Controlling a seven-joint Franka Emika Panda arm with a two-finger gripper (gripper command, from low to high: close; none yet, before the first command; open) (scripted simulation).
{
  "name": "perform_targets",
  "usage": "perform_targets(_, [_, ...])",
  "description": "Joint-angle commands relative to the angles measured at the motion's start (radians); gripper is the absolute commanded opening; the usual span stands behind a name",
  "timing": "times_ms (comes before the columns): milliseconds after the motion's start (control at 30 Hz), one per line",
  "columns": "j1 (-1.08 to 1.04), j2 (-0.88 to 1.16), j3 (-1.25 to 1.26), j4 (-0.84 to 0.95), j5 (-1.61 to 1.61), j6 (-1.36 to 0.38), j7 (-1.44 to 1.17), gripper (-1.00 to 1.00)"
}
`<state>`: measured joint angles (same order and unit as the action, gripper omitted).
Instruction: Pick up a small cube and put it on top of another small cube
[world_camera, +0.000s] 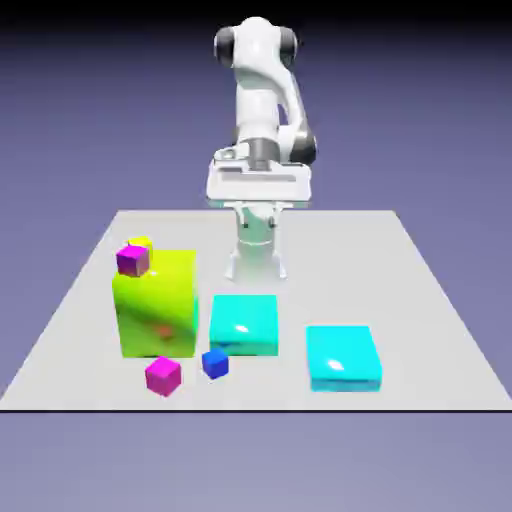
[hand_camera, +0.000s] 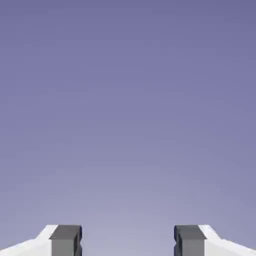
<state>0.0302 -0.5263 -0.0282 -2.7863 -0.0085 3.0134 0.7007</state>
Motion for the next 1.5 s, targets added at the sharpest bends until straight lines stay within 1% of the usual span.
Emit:
perform_targets(0, [0.015, 0.036, -0.023, 0.02, -0.007, -0.02, -0.033, 0.0])
perform_targets(933, [0.437, 1.051, -0.679, 0.571, -0.204, -0.566, -0.969, 0.0])
perform_targets(1000, [0.439, 1.055, -0.682, 0.573, -0.205, -0.569, -0.973, 0.0])
perform_targets(1133, [0.341, 1.2, -0.611, 0.58, -0.161, -0.424, -0.988, 0.0])
perform_targets(1167, [0.339, 1.204, -0.61, 0.58, -0.16, -0.42, -0.989, 0.0])
perform_targets(1200, [0.339, 1.204, -0.61, 0.58, -0.16, -0.42, -0.989, -1.0])
perform_targets(1233, [0.339, 1.204, -0.61, 0.58, -0.16, -0.42, -0.989, -1.0])
perform_targets(1367, [0.437, 1.059, -0.68, 0.573, -0.204, -0.565, -0.974, -1.0])
perform_targets(1467, [0.394, 0.954, -0.668, 0.589, -0.236, -0.695, -0.914, -1.0])
